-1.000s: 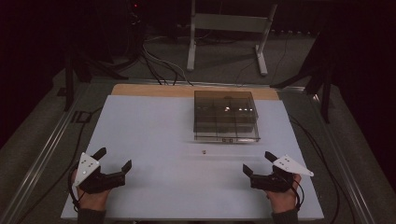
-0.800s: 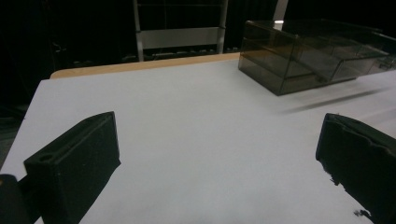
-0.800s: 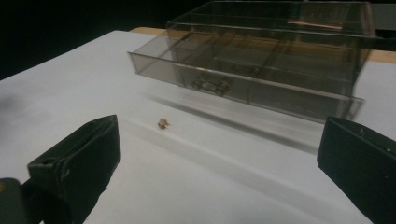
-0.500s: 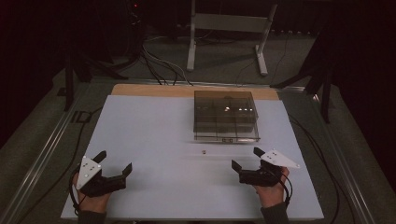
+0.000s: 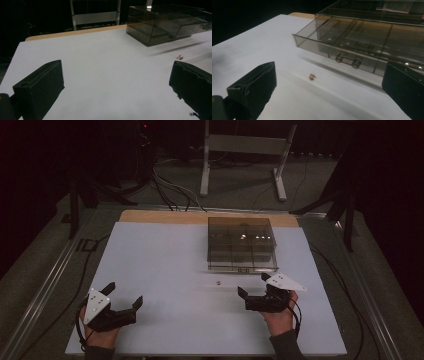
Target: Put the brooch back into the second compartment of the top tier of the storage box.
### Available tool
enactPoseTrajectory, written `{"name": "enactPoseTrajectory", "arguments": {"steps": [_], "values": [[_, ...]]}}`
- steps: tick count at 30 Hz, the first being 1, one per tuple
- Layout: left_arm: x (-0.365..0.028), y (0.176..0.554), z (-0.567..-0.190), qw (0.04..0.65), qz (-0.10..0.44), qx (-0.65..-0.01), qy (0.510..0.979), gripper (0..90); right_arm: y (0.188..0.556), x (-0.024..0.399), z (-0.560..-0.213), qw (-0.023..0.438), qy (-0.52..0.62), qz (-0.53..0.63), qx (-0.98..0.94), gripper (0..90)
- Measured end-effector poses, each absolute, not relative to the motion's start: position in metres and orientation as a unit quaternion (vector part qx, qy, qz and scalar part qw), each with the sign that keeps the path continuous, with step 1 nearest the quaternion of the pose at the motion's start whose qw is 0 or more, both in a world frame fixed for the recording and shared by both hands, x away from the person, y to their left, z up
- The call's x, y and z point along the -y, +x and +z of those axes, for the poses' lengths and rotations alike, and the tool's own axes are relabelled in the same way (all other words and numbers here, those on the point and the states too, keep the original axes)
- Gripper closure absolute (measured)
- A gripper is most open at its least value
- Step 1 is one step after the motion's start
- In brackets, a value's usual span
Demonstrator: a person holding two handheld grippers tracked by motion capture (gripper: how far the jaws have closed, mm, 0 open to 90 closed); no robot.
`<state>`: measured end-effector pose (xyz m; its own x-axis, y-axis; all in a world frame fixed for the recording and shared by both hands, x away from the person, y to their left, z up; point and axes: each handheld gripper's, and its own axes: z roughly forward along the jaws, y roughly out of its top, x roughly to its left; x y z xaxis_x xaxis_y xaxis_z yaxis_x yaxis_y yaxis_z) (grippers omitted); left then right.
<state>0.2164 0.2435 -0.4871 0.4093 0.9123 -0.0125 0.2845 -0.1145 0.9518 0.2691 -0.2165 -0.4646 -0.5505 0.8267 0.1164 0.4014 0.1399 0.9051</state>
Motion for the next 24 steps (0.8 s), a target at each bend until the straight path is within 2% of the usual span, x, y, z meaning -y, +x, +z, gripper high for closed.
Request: {"name": "enactPoseTrajectory", "arguments": {"steps": [24], "values": [[-0.246, 0.215, -0.488, 0.500, 0.321, -0.446, 0.670, 0.3, 0.288, 0.177, -0.474, 0.195, 0.403, 0.488, -0.749, 0.2]]}}
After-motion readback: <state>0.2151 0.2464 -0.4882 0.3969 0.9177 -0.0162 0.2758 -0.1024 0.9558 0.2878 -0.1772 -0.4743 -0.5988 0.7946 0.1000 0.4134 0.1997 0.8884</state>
